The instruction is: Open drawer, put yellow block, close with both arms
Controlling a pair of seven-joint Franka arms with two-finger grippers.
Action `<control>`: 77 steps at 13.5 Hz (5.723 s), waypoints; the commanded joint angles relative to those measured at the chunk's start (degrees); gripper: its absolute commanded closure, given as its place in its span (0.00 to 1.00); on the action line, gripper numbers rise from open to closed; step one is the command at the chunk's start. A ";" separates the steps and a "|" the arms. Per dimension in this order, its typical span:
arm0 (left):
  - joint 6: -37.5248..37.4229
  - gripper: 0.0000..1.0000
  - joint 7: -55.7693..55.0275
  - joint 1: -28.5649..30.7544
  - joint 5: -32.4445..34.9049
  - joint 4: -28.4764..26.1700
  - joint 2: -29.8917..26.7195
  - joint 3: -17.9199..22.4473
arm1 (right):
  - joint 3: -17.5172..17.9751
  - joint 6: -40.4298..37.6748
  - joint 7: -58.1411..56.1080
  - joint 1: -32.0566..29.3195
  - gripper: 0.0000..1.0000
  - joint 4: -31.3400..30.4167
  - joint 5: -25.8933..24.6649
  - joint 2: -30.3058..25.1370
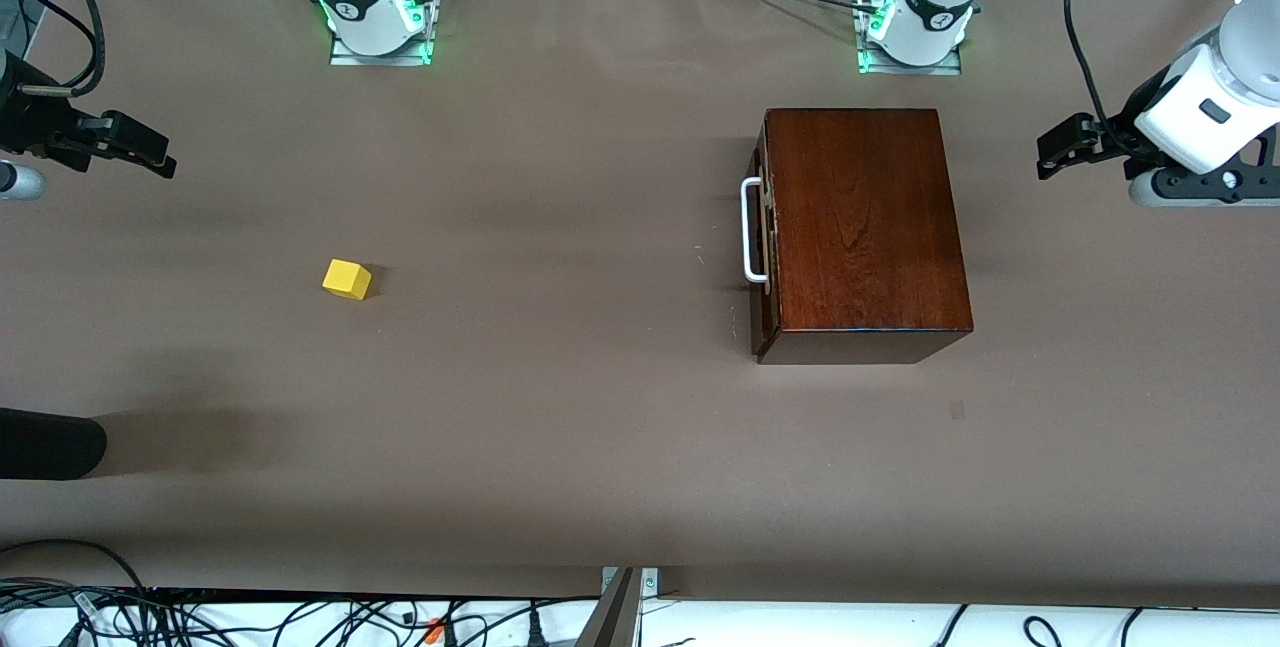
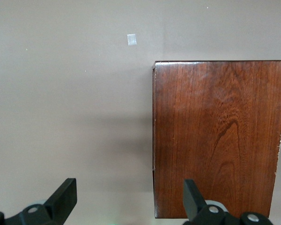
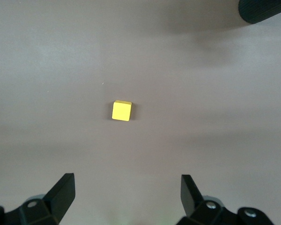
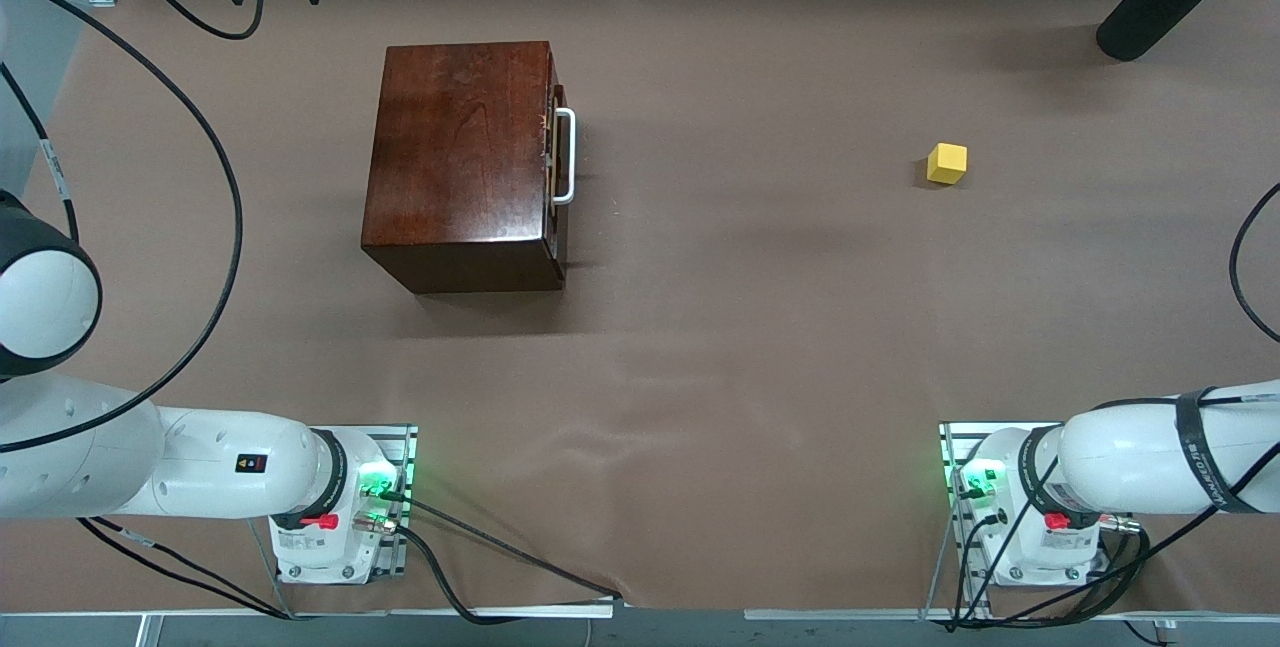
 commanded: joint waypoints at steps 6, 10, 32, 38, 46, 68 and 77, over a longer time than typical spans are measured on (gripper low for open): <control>-0.58 0.00 -1.18 -3.27 0.54 1.36 1.76 -6.89 | 0.46 -0.15 0.72 -0.64 0.00 0.17 0.05 -0.69; 2.05 0.00 -10.03 -3.35 0.62 3.55 8.17 -15.42 | 0.46 -0.06 0.72 -0.64 0.00 0.17 -0.03 -0.69; 17.09 0.00 -47.94 -24.97 23.03 -0.75 29.72 -20.01 | 0.46 -0.58 0.72 -0.64 0.00 0.17 -0.03 -0.87; 18.67 0.00 -48.73 -24.97 24.79 -1.01 31.39 -19.93 | 0.46 -0.76 0.72 -0.64 0.00 0.17 -0.03 -1.04; 20.69 0.00 -51.19 -24.80 29.54 -1.98 33.23 -19.93 | 0.46 -0.76 0.63 -0.64 0.00 0.17 -0.03 -1.13; 29.30 0.00 -53.92 -25.33 18.11 1.80 33.76 -20.19 | 0.55 -1.11 -0.25 -0.64 0.00 0.00 -0.21 -0.78; 31.59 0.00 -53.65 -25.24 16.88 1.80 33.50 -20.19 | 0.55 -1.20 -0.25 -0.64 0.00 0.17 -0.21 -1.04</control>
